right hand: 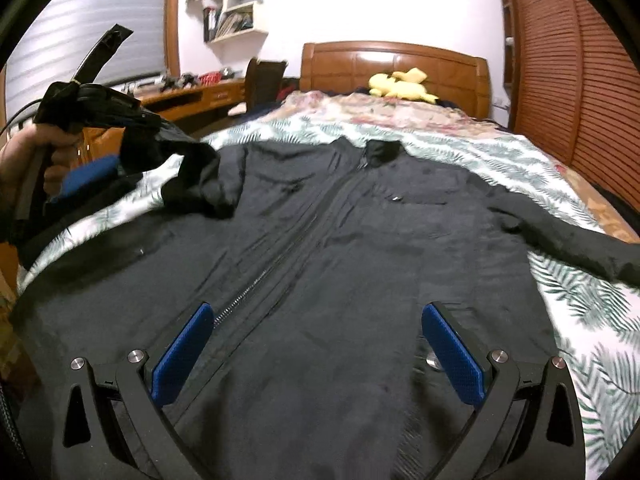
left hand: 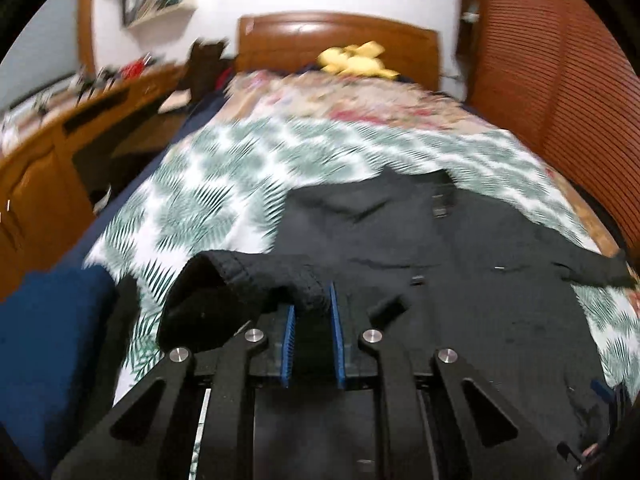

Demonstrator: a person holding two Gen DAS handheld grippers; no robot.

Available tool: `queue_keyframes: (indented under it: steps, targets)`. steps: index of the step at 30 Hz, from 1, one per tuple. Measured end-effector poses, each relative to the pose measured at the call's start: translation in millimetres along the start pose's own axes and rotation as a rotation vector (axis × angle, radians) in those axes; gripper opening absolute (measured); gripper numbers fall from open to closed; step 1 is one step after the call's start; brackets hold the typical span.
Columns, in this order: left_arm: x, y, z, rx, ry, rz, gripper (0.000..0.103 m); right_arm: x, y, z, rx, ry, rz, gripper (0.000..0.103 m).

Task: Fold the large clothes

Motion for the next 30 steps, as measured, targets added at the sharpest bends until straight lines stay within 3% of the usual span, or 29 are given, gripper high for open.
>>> queue_keyframes:
  steps: [6,8,13,15,20,24,30]
  targets:
    - [73.6,45.7,0.5,0.066,-0.112,0.101,0.017,24.3,43.5,7.4,0.03,-0.054,0.021,0.103]
    - [90.0,56.4,9.9,0.06,-0.126,0.136,0.022,29.1,54.4,11.4,0.033,-0.065,0.037,0.103]
    - [93.5,79.4,34.9,0.081,-0.081,0.191,0.068,20.3,65.7,17.3,0.016,-0.075,0.035,0.103]
    - [90.0,90.8,45.9,0.107,-0.079,0.19,0.077,11.5,66.5,14.9,0.007,-0.077,0.02,0.103]
    - [61.8,107.0,80.0,0.137,-0.082,0.149,0.077,-7.1,57.4,-1.0,-0.014,-0.046,-0.028,0.103]
    - [41.0,108.0,89.1,0.142,-0.122,0.109,0.077,-19.7,33.7,-21.3,-0.018,0.005,-0.067,0.103]
    - [15.3,124.7,95.1,0.152,-0.107,0.126,0.077,-38.2,-19.8,-42.8,-0.047,0.087,-0.12,0.091]
Point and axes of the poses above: each gripper's, at about its wrist camera, not at the fingertips, and y roughly against the way its jaws point, x to its right, z to its underside, the point moved 8 cm from there along -y, roughly the way its jaws point, and after that the axes turned 4 degrees about y, right-handed, at the moved point
